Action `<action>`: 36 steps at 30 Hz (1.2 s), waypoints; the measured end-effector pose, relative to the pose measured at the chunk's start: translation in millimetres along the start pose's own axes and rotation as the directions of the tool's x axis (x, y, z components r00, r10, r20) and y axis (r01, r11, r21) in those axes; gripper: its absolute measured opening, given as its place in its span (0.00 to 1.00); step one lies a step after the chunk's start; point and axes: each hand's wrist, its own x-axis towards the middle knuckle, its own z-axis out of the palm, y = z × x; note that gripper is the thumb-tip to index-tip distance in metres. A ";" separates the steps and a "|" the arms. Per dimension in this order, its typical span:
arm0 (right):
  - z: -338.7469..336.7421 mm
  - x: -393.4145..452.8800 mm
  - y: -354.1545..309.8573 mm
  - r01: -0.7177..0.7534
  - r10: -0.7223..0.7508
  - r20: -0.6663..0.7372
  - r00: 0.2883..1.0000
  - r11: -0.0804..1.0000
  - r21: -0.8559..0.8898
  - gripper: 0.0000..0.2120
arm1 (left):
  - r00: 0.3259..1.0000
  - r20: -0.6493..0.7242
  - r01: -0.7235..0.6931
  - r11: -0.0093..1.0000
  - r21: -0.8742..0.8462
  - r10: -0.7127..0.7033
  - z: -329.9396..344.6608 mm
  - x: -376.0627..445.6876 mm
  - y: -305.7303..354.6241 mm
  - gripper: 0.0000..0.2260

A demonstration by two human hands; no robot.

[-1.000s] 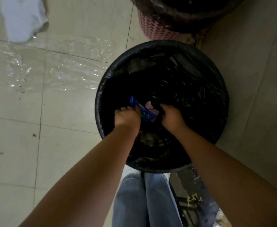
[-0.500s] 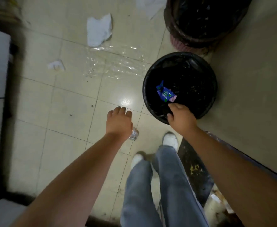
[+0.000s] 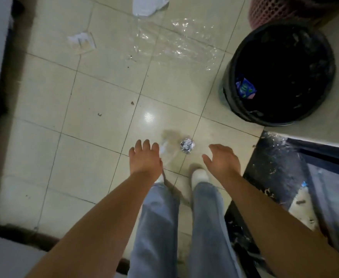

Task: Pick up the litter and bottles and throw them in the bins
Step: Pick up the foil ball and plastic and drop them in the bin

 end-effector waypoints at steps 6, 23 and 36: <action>97.8 67.4 -21.9 -0.072 0.068 0.102 0.992 0.997 0.037 0.22 | 0.983 0.145 0.130 0.984 -0.119 -0.112 93.1 69.1 -52.0 0.20; 183.0 194.2 -11.5 -0.093 0.114 -0.115 0.987 0.980 0.176 0.23 | 0.984 -0.180 -0.062 0.968 -0.243 0.018 190.8 203.4 -13.9 0.11; -89.8 -1.5 41.5 -0.064 0.358 -0.348 0.866 0.771 0.634 0.25 | 0.893 -0.398 -0.345 0.887 -0.308 0.209 -110.5 39.0 86.2 0.11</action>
